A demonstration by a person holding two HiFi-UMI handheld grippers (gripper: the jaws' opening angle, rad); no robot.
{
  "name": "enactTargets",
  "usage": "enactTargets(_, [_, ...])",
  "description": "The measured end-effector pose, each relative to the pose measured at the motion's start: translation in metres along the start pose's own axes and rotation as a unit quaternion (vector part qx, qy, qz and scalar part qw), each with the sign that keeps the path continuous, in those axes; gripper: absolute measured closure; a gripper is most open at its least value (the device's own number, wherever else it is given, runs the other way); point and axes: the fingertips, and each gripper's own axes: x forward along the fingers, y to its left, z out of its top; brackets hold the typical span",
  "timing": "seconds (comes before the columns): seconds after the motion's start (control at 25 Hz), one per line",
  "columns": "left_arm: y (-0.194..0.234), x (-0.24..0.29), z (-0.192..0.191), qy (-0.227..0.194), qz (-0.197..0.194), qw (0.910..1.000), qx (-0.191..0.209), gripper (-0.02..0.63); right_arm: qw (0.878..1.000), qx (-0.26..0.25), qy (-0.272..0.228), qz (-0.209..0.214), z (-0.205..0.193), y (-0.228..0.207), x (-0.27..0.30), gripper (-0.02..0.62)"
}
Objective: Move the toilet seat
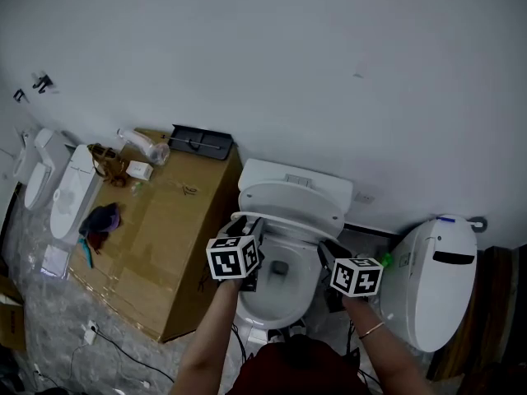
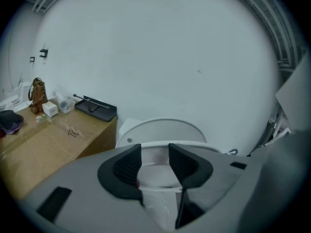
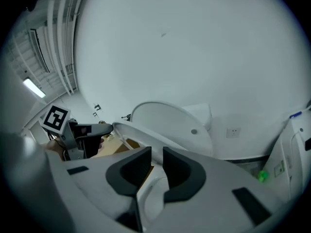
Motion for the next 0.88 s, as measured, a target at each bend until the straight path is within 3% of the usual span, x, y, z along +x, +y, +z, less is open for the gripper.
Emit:
enactTargets(0.36, [-0.003,0.025,0.020,-0.020,0.010,0.9987,0.047,0.413,0.996,-0.050,0.000,-0.074,0.018,-0.016,0.024,0.517])
enactTargets(0.64, [-0.006,0.046,0.035,-0.023,0.018,0.9954,0.091,0.425,0.992,-0.066,0.005,-0.105,0.029,-0.028,0.041,0.517])
enactTargets(0.88, [-0.005,0.061,0.039,-0.017,0.019,0.9945,0.102,0.428,0.991,-0.073,0.009,-0.115,0.035,-0.035,0.053,0.517])
